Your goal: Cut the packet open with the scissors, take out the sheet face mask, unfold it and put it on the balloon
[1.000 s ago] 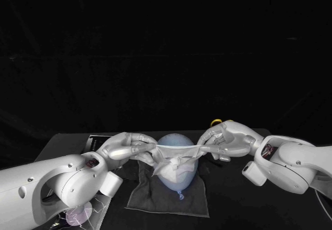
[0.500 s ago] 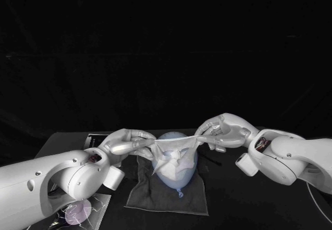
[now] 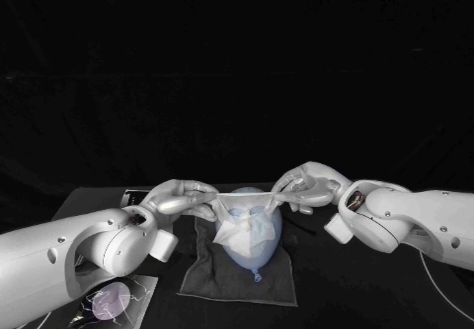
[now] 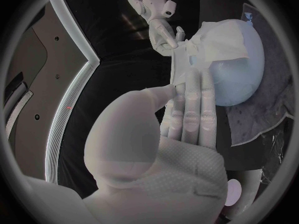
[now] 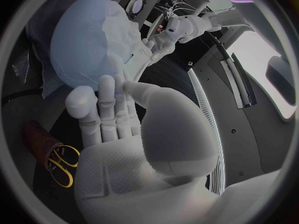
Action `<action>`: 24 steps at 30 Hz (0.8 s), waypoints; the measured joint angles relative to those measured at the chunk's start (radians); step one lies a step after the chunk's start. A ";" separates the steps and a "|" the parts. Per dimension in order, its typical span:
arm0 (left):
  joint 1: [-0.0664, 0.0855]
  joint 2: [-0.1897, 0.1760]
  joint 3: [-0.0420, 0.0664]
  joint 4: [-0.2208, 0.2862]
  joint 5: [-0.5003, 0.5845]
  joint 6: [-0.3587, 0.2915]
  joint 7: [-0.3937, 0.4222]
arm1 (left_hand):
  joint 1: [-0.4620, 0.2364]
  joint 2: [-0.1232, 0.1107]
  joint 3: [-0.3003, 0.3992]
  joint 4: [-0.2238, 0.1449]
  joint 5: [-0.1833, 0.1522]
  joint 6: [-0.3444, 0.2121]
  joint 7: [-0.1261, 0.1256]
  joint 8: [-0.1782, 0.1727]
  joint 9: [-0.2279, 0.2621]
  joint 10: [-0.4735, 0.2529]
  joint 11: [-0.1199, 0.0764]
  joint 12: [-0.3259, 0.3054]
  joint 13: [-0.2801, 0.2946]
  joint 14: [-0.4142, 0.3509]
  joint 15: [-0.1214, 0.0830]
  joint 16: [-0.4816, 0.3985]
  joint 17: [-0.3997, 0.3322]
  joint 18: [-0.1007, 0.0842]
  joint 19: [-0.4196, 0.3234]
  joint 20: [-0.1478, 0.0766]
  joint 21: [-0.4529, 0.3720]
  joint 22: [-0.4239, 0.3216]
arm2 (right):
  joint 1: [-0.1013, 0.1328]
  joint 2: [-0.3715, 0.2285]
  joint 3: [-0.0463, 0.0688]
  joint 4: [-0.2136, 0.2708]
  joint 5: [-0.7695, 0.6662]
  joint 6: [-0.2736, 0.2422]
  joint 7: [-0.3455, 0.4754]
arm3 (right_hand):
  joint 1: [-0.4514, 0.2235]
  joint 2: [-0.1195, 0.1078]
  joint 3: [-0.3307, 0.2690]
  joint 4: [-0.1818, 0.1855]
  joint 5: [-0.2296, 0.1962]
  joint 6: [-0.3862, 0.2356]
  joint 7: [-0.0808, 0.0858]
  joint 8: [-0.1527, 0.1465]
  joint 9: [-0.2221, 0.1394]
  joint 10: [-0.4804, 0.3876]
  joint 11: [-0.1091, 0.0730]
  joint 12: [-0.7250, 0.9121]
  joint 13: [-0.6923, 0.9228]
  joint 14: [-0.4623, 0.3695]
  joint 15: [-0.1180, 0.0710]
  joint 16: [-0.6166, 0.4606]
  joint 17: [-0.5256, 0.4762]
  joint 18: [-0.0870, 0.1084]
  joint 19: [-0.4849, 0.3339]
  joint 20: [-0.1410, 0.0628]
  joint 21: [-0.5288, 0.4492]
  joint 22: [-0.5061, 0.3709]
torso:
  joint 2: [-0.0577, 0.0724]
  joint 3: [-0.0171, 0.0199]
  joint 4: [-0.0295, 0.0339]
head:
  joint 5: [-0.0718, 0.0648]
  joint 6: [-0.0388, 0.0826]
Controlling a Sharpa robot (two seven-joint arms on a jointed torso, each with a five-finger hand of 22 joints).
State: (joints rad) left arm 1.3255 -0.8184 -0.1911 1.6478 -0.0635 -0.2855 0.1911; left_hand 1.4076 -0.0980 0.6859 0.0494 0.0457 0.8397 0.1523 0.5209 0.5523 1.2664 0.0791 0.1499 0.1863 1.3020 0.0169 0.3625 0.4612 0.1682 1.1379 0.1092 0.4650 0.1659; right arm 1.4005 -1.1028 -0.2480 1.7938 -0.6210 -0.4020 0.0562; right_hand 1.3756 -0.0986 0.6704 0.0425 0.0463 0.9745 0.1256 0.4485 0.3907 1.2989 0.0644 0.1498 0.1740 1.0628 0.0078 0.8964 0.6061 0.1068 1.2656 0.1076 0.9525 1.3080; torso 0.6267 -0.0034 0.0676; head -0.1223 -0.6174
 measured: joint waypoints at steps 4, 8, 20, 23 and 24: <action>0.000 0.010 0.001 -0.012 0.003 -0.005 -0.004 | -0.001 -0.001 0.000 0.000 0.000 0.000 0.000 0.000 0.000 0.002 -0.002 0.000 0.000 -0.001 0.001 0.002 0.002 0.000 0.000 0.000 0.003 0.001 | -0.002 0.011 0.000 -0.019 -0.007 -0.009 -0.020 | 0.000 0.000 0.000 0.000 0.000 0.000 0.000 0.000 0.000 0.000 0.000 0.000 0.000 0.000 0.000 0.000 0.000 0.000 0.000 0.000 0.000 0.000 | 0.000 0.0000 -0.0001 | 0.001 -0.005; 0.000 0.019 0.002 -0.027 0.004 -0.006 -0.009 | -0.001 -0.001 0.000 0.000 0.000 0.003 -0.004 -0.003 0.000 0.002 -0.002 -0.002 0.000 -0.001 0.002 0.002 0.005 -0.003 0.000 0.000 0.003 0.002 | -0.003 0.020 0.000 -0.032 -0.009 -0.022 -0.029 | 0.000 0.000 0.000 0.000 0.000 0.003 0.003 -0.002 0.000 0.000 0.000 0.000 0.000 0.001 0.001 0.000 0.000 0.000 0.000 0.000 0.000 -0.001 | 0.000 0.0000 -0.0004 | 0.003 -0.009; 0.000 0.036 0.002 -0.050 0.007 -0.007 -0.025 | -0.001 -0.001 0.000 0.000 0.000 0.007 0.000 -0.008 0.000 0.003 0.000 -0.003 0.001 -0.004 -0.001 0.010 0.015 -0.007 0.000 0.000 0.010 0.005 | -0.005 0.029 0.000 -0.044 0.007 -0.069 -0.020 | 0.000 0.000 0.000 0.000 0.004 0.004 0.004 -0.006 0.000 0.000 0.000 -0.002 0.001 -0.002 -0.002 0.000 0.000 0.000 0.000 0.000 0.006 0.000 | 0.000 0.0007 -0.0017 | 0.001 -0.014; 0.000 0.040 0.003 -0.053 0.008 -0.011 -0.025 | -0.003 -0.003 0.000 0.000 0.000 0.011 -0.004 -0.010 0.000 0.008 -0.002 -0.003 0.001 -0.004 -0.001 0.012 0.020 -0.007 0.000 0.000 0.014 0.007 | -0.005 0.028 0.000 -0.046 0.017 -0.087 -0.008 | 0.000 0.000 0.000 0.000 0.004 0.004 0.004 -0.006 0.000 0.000 0.000 -0.004 0.002 -0.002 -0.002 0.000 0.000 0.000 0.000 0.000 0.009 0.000 | 0.000 0.0007 -0.0017 | -0.001 -0.014; 0.000 0.041 0.003 -0.054 0.009 -0.013 -0.025 | -0.003 -0.003 0.000 0.000 0.000 0.011 -0.004 -0.011 0.000 0.009 -0.003 -0.003 0.001 -0.004 -0.001 0.012 0.021 -0.007 0.000 0.000 0.014 0.007 | -0.005 0.029 0.000 -0.046 0.021 -0.091 -0.005 | 0.000 0.000 0.000 0.000 0.004 0.004 0.004 -0.006 0.000 0.000 0.000 -0.004 0.002 -0.002 -0.002 0.000 0.000 0.000 0.000 0.000 0.009 0.000 | 0.000 0.0007 -0.0017 | -0.001 -0.014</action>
State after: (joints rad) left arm 1.3258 -0.7769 -0.1885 1.5933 -0.0544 -0.2983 0.1661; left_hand 1.4050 -0.1007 0.6858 0.0495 0.0456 0.8503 0.1485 0.5103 0.5524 1.2750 0.0764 0.1471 0.1870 1.2979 0.0157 0.3744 0.4824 0.1616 1.1380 0.1092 0.4793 0.1733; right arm 1.3957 -1.0743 -0.2478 1.7474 -0.6001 -0.4931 0.0513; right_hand 1.3754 -0.0988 0.6703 0.0426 0.0505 0.9781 0.1291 0.4425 0.3910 1.2990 0.0644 0.1460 0.1755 1.0606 0.0056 0.8964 0.6064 0.1065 1.2656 0.1076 0.9614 1.3080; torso 0.6272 -0.0027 0.0659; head -0.1236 -0.6312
